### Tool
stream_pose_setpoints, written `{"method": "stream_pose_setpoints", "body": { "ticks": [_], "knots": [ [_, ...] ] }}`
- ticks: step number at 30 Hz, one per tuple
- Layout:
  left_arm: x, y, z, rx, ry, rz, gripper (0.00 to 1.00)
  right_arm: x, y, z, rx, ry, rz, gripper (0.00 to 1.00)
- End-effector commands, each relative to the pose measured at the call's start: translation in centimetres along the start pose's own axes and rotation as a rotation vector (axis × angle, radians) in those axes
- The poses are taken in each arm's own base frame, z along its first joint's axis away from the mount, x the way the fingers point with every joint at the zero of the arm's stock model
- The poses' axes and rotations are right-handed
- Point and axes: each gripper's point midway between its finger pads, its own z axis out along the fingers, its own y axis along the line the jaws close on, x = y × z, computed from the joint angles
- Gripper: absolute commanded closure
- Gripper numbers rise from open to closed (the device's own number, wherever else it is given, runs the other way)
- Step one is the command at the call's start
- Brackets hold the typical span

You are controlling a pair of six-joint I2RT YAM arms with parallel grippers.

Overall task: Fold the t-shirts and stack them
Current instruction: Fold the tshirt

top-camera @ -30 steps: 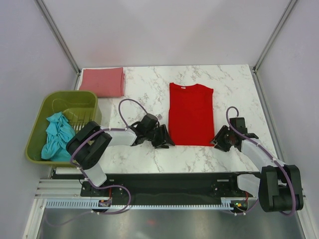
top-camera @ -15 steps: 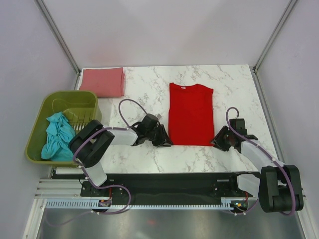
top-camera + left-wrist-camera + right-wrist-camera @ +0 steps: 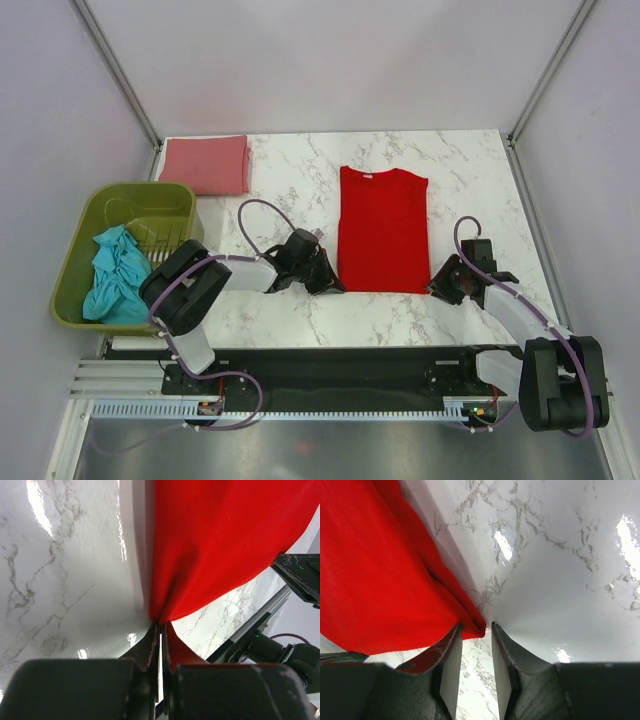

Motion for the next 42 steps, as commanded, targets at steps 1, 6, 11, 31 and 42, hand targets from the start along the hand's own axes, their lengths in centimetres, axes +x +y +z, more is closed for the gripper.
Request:
{"method": "stream_pose_setpoints", "body": {
  "ticks": [1,6,11,31,42],
  "knots": [
    [-0.3,2.5,0.8,-0.103,-0.031,-0.013,0.98,0.4,-1.6,0.5,0.060,0.001,-0.013,0.63],
    [-0.6,1.9,0.5,-0.088,-0.041,0.000,0.98,0.5,-1.7,0.8,0.060,0.008,-0.021,0.95],
    [-1.0,0.9,-0.6,-0.057,-0.064,0.027,0.98,0.2,-1.3,0.1,0.050,-0.003,-0.046,1.00],
    [1.3,-3.7,-6.1,0.093,-0.087,0.047,0.98,0.0,1.4,-5.4,-0.109,-0.103,-0.071,1.00],
    [0.8,-5.3,-8.1,0.069,-0.127,0.081,0.98,-2.3,3.3,-9.0,-0.156,-0.218,-0.078,1.00]
  ]
}}
